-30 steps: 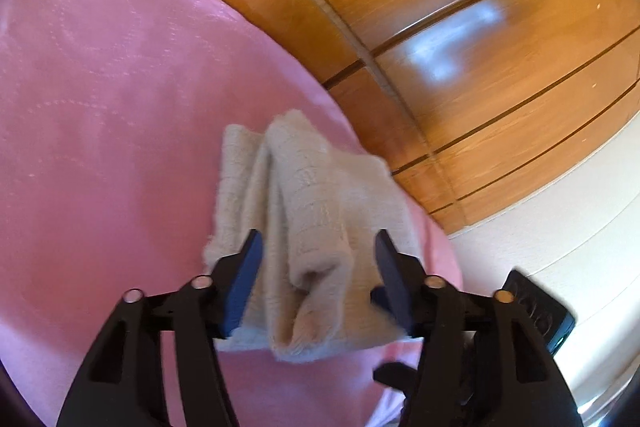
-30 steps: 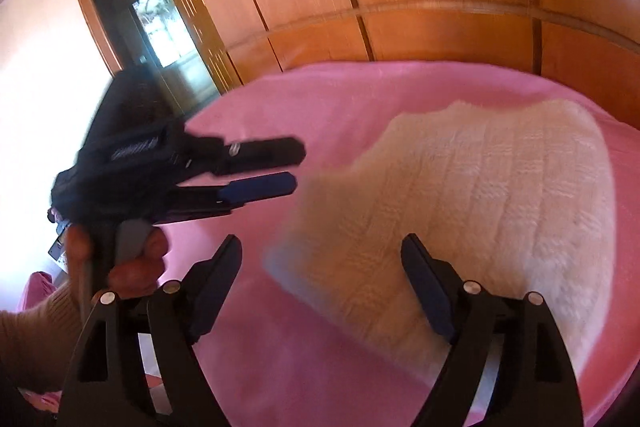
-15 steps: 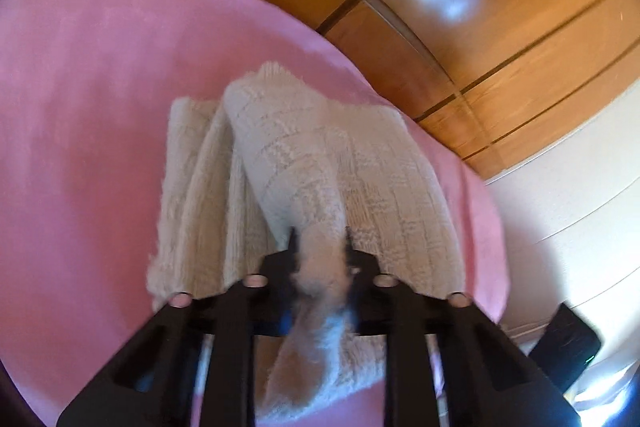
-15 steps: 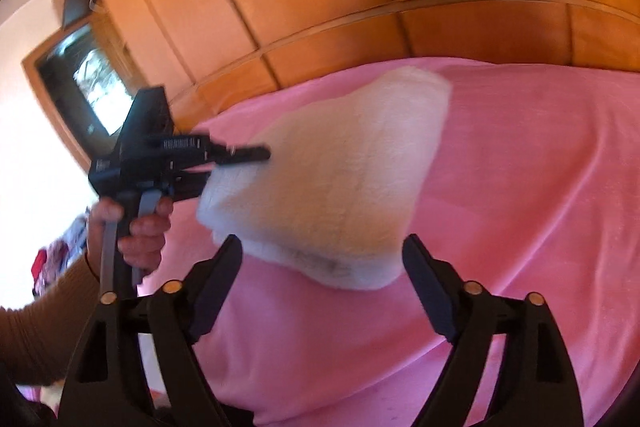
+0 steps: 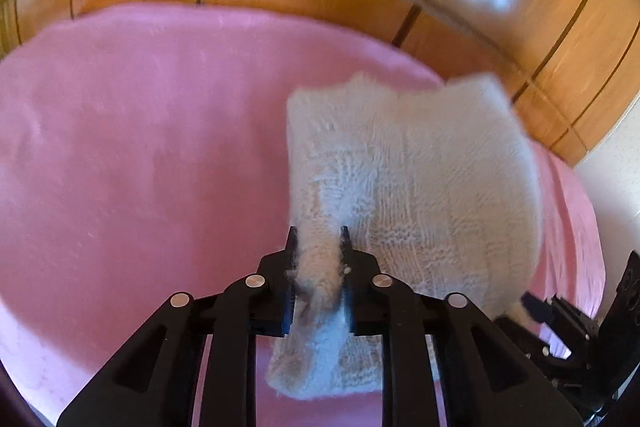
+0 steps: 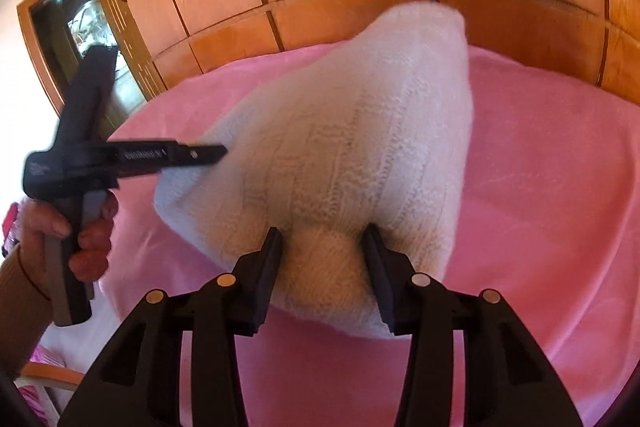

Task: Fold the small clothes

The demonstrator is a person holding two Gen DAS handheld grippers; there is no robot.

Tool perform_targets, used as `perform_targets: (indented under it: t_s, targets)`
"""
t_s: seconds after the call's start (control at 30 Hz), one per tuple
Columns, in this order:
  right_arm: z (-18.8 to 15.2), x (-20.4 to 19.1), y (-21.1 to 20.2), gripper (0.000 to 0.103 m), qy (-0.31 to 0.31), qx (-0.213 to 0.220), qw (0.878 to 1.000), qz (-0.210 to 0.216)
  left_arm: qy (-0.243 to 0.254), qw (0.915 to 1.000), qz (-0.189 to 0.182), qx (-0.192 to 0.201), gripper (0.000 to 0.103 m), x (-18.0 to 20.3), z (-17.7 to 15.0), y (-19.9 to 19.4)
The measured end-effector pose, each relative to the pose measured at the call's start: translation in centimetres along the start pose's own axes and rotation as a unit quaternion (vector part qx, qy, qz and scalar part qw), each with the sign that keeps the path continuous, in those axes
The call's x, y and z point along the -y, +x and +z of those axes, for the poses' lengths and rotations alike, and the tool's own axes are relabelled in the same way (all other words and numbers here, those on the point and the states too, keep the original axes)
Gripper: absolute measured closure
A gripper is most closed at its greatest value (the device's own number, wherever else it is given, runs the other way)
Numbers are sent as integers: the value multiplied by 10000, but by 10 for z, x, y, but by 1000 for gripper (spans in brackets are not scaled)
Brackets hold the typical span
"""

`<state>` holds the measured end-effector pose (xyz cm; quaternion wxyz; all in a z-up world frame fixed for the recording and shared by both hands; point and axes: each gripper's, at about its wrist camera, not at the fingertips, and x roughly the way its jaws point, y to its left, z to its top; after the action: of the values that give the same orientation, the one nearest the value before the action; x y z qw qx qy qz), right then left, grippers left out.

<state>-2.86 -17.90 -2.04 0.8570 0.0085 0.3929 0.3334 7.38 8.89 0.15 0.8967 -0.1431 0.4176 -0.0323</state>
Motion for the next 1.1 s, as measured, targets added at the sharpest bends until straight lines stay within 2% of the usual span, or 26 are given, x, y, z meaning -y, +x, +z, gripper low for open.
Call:
perform_targets:
  t_s: [0.1, 0.2, 0.33, 0.43, 0.5, 0.57, 0.63, 0.67, 0.9, 1.0, 1.07, 1.1]
  targets:
    - [15, 9, -20, 51, 72, 113, 9998, 111, 121, 9978, 5, 645, 79, 13, 9, -32]
    - [40, 20, -39, 47, 292, 476, 9984, 129, 328, 9953, -161, 899, 79, 32, 16, -40]
    - [81, 32, -30, 47, 603, 698, 9956, -176, 522, 9961, -88, 712, 79, 48, 23, -11]
    - [107, 39, -1, 47, 830, 630, 9941, -302, 577, 9970, -24, 520, 79, 47, 20, 10]
    - [115, 40, 29, 47, 824, 405, 9939, -606, 582, 9976, 105, 363, 79, 44, 17, 26]
    - [105, 42, 63, 47, 773, 78, 9937, -802, 549, 9981, 183, 219, 79, 39, 12, 42]
    - [94, 39, 81, 46, 314, 155, 9920, -1217, 508, 9983, 182, 233, 79, 35, 6, 47]
    - [91, 36, 82, 46, 210, 259, 9911, -1286, 513, 9981, 189, 272, 79, 34, 4, 47]
    - [78, 38, 72, 45, 95, 501, 9904, -1287, 607, 9966, 346, 431, 79, 40, -2, 33]
    - [79, 36, 74, 44, 119, 561, 9903, -1263, 636, 9960, 421, 474, 70, 42, -4, 27]
    - [77, 35, 72, 43, 129, 614, 9901, -1253, 663, 9954, 471, 504, 60, 43, -3, 24]
    - [76, 34, 72, 43, 140, 630, 9902, -1239, 666, 9953, 478, 521, 58, 43, -4, 22]
